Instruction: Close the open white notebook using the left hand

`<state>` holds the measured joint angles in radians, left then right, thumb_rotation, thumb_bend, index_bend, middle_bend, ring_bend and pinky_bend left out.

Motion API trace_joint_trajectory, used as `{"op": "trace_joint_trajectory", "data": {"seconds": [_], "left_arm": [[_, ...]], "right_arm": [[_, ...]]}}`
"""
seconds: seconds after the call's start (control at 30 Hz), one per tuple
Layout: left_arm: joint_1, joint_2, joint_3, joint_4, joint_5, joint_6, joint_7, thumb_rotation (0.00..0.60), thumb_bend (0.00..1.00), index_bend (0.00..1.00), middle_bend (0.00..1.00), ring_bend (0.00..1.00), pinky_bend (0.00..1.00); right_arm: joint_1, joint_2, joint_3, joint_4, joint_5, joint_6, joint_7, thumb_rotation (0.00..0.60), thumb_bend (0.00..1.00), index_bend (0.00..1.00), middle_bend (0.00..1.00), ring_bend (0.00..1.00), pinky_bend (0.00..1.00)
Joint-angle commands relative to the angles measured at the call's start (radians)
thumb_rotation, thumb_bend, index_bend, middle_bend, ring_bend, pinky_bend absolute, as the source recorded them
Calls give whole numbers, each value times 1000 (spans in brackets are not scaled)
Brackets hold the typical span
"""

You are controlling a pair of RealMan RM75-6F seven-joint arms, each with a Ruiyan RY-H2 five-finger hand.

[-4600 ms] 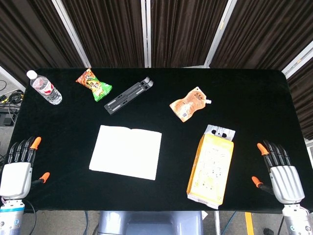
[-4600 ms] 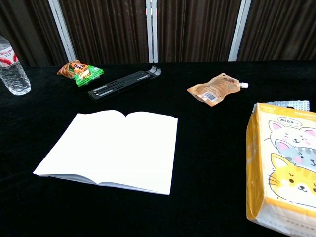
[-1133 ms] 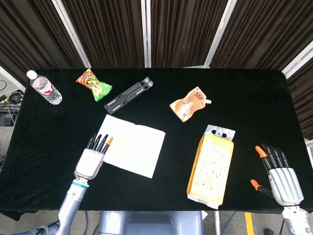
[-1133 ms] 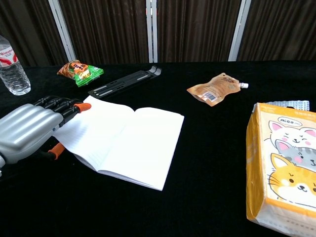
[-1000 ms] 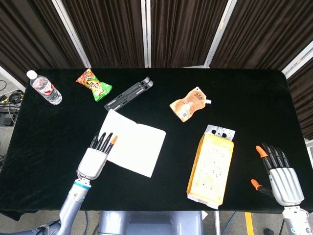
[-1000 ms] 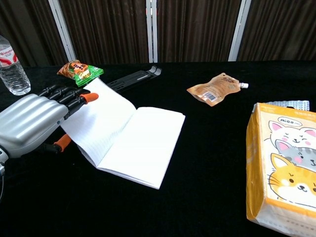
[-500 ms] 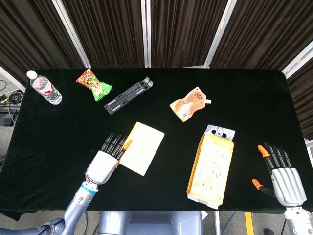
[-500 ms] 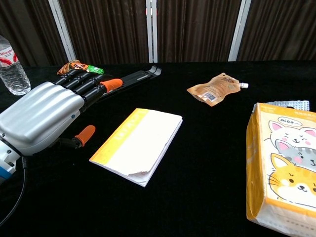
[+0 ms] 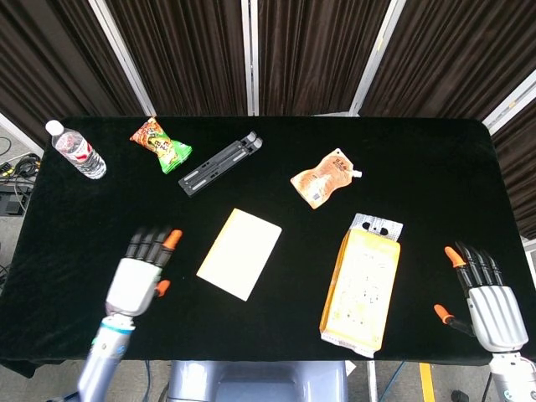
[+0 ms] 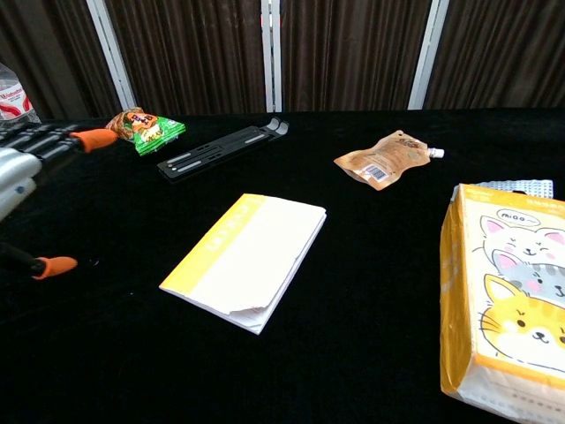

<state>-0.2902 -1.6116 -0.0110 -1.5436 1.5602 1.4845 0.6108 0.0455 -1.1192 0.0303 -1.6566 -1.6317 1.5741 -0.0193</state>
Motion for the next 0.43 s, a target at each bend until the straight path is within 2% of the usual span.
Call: {"op": "trace_joint_trajectory", "data": {"seconds": [0.03, 0.23, 0.43], "left_arm": [[82, 111, 14, -103, -65, 58, -44, 600, 123, 0, 0, 0, 0], [148, 215, 30, -175, -111, 99, -91, 600, 124, 0, 0, 0, 0], [196, 258, 45, -155, -60, 167, -134, 600, 129, 0, 0, 0, 0]], "right_arm": [[1, -1, 0, 5, -2, -1, -6, 600, 67, 0, 0, 0, 0], [5, -5, -5, 7, -12, -8, -15, 600, 67, 0, 0, 0, 0], [10, -8, -12, 7, -27, -16, -26, 600, 67, 0, 0, 0, 0]]}}
